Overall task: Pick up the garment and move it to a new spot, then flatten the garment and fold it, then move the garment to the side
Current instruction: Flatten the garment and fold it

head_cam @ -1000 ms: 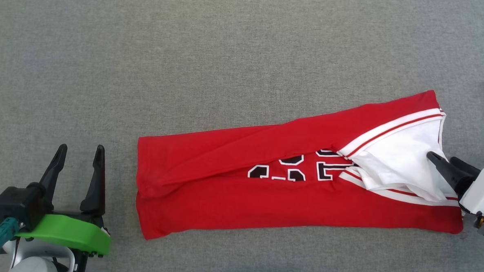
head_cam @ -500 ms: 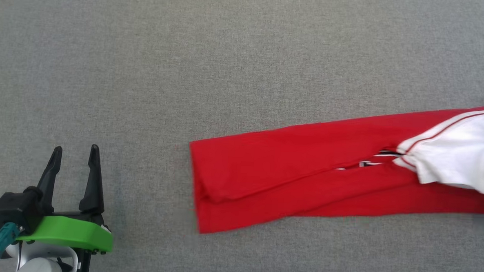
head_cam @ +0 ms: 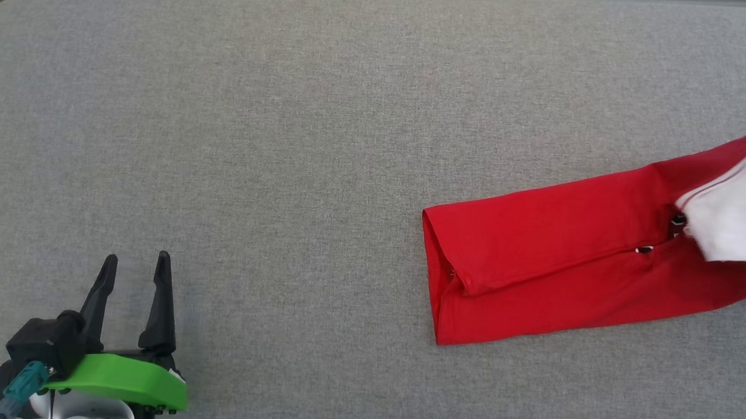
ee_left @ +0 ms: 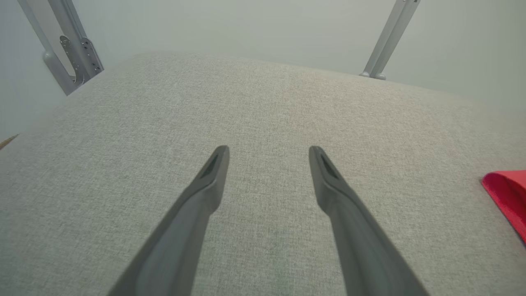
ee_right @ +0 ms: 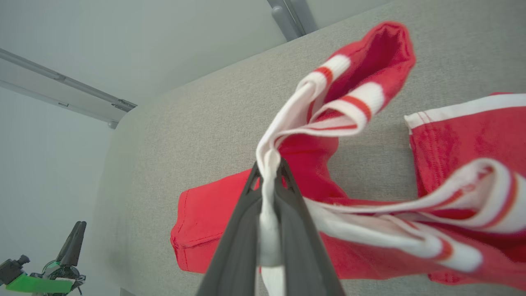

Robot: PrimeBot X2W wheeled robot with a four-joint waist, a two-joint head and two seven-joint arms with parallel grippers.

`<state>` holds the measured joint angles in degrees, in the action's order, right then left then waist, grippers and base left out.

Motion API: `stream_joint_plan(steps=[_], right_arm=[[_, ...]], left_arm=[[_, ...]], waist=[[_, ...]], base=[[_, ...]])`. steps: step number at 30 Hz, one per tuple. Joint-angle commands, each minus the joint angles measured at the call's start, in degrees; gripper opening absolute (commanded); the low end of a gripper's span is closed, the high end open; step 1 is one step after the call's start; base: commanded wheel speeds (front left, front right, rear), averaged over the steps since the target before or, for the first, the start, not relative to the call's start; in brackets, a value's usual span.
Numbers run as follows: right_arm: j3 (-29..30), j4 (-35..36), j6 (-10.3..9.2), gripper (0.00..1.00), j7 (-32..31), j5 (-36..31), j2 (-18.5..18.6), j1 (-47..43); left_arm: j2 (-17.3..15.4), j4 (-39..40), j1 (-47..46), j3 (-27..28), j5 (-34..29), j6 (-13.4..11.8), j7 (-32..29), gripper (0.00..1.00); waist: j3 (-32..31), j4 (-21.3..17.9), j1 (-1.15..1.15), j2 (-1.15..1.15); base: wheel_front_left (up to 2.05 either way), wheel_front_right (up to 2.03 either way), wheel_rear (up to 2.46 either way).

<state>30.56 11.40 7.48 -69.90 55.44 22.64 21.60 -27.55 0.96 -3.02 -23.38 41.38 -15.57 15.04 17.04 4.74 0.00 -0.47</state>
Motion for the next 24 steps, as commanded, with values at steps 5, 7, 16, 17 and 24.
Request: stream_joint_plan(steps=[5, 7, 16, 17, 24], right_arm=[[-12.22, 9.43, 0.02, 0.0, -2.01, -2.51, -7.94, -2.4], [-17.75, 10.92, 0.02, 0.0, -0.08, -5.56, -10.69, -3.97], [-33.33, 4.5, 0.02, 0.0, 15.46, -16.75, -16.32, -12.1], [-34.17, 3.96, 0.02, 0.0, 16.97, -17.39, -16.35, -12.87], [-37.73, 1.96, 0.02, 0.21, 24.57, -20.1, -16.47, -16.94]], left_arm=[[0.36, -2.01, -3.08, -0.95, -0.93, 1.75, 0.05, 1.0], [0.85, -2.79, -3.92, -0.83, -0.82, 1.93, 0.06, 1.0], [3.26, -5.08, -5.82, -1.55, -1.69, 3.32, 0.1, 1.0], [3.48, -5.27, -5.7, -1.48, -1.64, 3.35, 0.11, 1.0], [3.89, -5.19, -2.69, 0.62, -1.39, 3.37, 0.13, 1.0]], waist=[[-0.1, 0.58, 0.0, 0.47], [-0.31, 0.84, 0.0, 0.47], [-1.34, 3.21, 0.0, 0.47], [-1.55, 3.32, 0.0, 0.47], [-2.92, 1.43, 0.0, 0.47]], base=[[0.0, 0.0, 0.0], [0.0, 0.0, 0.0], [0.0, 0.0, 0.0], [0.0, 0.0, 0.0], [0.0, 0.0, 0.0]])
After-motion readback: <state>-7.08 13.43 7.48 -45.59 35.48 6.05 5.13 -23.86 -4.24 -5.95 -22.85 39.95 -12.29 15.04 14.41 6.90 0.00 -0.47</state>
